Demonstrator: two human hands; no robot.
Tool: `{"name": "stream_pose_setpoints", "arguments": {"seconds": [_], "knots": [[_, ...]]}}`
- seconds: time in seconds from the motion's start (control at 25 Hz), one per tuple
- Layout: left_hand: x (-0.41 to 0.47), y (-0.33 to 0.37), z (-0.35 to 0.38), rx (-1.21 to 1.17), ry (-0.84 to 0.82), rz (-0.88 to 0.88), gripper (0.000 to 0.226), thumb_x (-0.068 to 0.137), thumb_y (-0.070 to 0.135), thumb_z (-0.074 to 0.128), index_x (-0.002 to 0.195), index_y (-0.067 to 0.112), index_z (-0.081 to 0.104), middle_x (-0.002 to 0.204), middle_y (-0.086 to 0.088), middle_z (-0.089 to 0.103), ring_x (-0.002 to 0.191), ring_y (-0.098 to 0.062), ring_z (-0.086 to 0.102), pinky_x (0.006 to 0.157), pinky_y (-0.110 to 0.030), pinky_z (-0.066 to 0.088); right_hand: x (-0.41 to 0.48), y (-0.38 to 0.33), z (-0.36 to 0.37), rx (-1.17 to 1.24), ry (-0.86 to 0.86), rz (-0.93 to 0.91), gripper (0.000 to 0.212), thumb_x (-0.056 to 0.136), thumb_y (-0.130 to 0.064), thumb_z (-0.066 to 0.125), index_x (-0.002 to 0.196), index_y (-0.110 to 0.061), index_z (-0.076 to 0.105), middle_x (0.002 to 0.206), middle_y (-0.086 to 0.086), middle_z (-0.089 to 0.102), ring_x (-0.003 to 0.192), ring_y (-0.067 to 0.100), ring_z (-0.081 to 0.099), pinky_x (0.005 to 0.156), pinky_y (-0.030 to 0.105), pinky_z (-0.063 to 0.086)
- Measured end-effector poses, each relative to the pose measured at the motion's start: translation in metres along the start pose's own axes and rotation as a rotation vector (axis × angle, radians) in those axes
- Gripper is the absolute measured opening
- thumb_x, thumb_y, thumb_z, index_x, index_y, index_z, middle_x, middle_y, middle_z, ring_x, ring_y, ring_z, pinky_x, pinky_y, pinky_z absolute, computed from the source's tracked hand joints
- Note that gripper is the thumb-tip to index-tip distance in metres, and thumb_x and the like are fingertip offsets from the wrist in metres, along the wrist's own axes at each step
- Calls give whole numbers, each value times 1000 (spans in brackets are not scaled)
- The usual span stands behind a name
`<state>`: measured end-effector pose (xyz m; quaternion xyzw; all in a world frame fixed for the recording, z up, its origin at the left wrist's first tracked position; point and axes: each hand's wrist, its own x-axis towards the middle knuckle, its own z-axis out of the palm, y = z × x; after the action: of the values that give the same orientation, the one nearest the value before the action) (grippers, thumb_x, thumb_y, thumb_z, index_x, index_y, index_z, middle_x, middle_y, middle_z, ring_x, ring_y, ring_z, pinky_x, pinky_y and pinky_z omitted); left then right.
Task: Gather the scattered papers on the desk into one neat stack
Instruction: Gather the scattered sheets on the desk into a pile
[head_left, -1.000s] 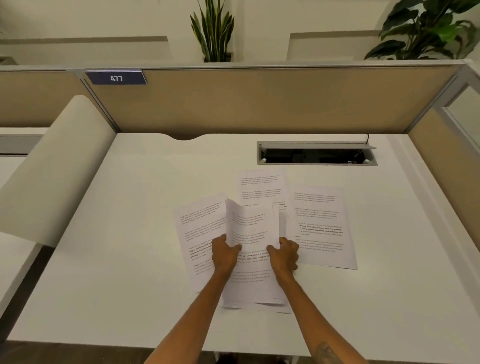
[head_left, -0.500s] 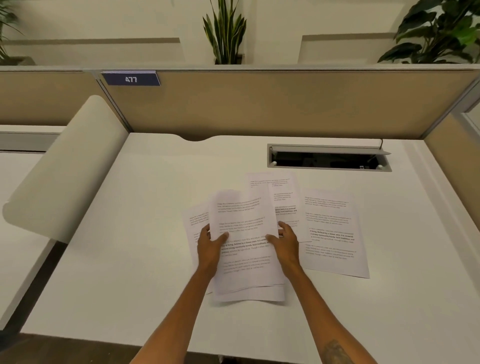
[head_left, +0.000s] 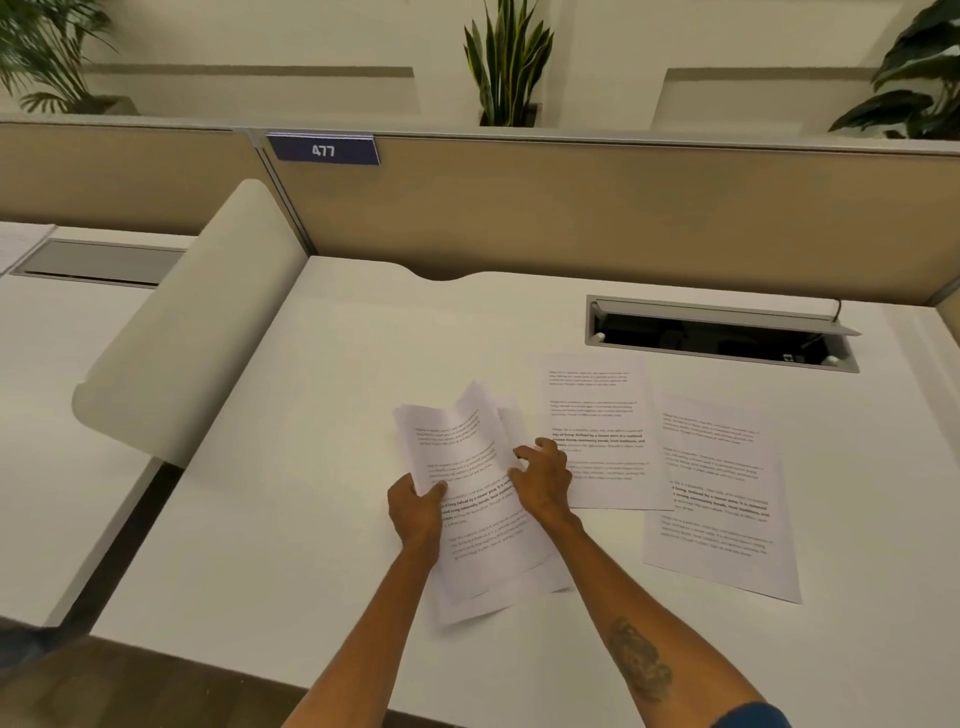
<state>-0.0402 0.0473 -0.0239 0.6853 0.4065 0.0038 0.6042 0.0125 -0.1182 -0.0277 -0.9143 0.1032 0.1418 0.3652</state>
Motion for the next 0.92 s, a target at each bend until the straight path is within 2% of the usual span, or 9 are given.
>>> {"name": "stream_pose_setpoints", "arguments": {"seconds": [0.2, 0.36, 0.44, 0.56, 0.64, 0.76, 0.8, 0.92], "knots": [[4, 1, 5, 31, 34, -2, 14, 85, 0, 73, 99, 5, 69, 103, -16, 75, 89, -33, 73, 80, -44, 63, 6, -1, 11, -85, -18, 31, 40, 94, -13, 60, 134, -17, 58, 155, 12, 31, 137, 30, 35, 108, 44, 31], [8, 3, 4, 5, 23, -26, 27, 89, 3, 71, 115, 5, 68, 110, -9, 72, 95, -32, 71, 88, -45, 61, 9, -4, 13, -89, -11, 11, 40, 91, -16, 64, 130, -22, 61, 144, 6, 47, 129, 28, 39, 98, 41, 32], [7, 6, 3, -8, -3, -36, 27, 91, 7, 70, 118, 9, 66, 109, -7, 71, 93, -30, 70, 86, -42, 60, 11, -5, 14, -97, -24, -13, 40, 90, -18, 65, 129, -24, 62, 138, 5, 52, 126, 27, 40, 95, 39, 32], [8, 6, 0, -22, -53, 4, 21, 92, 14, 71, 112, 17, 66, 110, -8, 74, 93, -29, 74, 81, -41, 62, 13, -2, 16, -82, -13, -22, 41, 90, -16, 67, 130, -20, 62, 140, 7, 49, 127, 27, 42, 99, 39, 34], [10, 4, -2, -35, -87, 43, 33, 90, 14, 74, 121, 20, 61, 116, -7, 72, 97, -29, 73, 82, -41, 63, 13, 0, 18, -59, 5, -22, 41, 90, -13, 68, 130, -17, 62, 140, 8, 48, 127, 27, 42, 101, 41, 36], [13, 2, -4, -155, -140, -31, 73, 86, 10, 78, 149, 21, 41, 129, -4, 64, 109, -32, 70, 92, -52, 60, 13, 3, 20, 28, 28, -17, 40, 89, -9, 67, 129, -12, 62, 139, 9, 48, 125, 27, 43, 103, 40, 39], [14, 2, -4, -207, -148, -85, 72, 86, 7, 78, 148, 16, 43, 129, -7, 66, 108, -34, 70, 91, -53, 60, 13, 5, 20, 60, 31, -17, 41, 89, -9, 68, 130, -10, 61, 139, 9, 48, 125, 27, 44, 104, 40, 41], [16, 5, -5, -198, -228, -131, 41, 89, 3, 73, 128, 5, 62, 115, -17, 74, 96, -38, 74, 77, -46, 64, 13, 11, 18, 141, 17, -28, 44, 88, -7, 67, 131, -6, 58, 140, 9, 47, 125, 27, 42, 108, 39, 42]]}}
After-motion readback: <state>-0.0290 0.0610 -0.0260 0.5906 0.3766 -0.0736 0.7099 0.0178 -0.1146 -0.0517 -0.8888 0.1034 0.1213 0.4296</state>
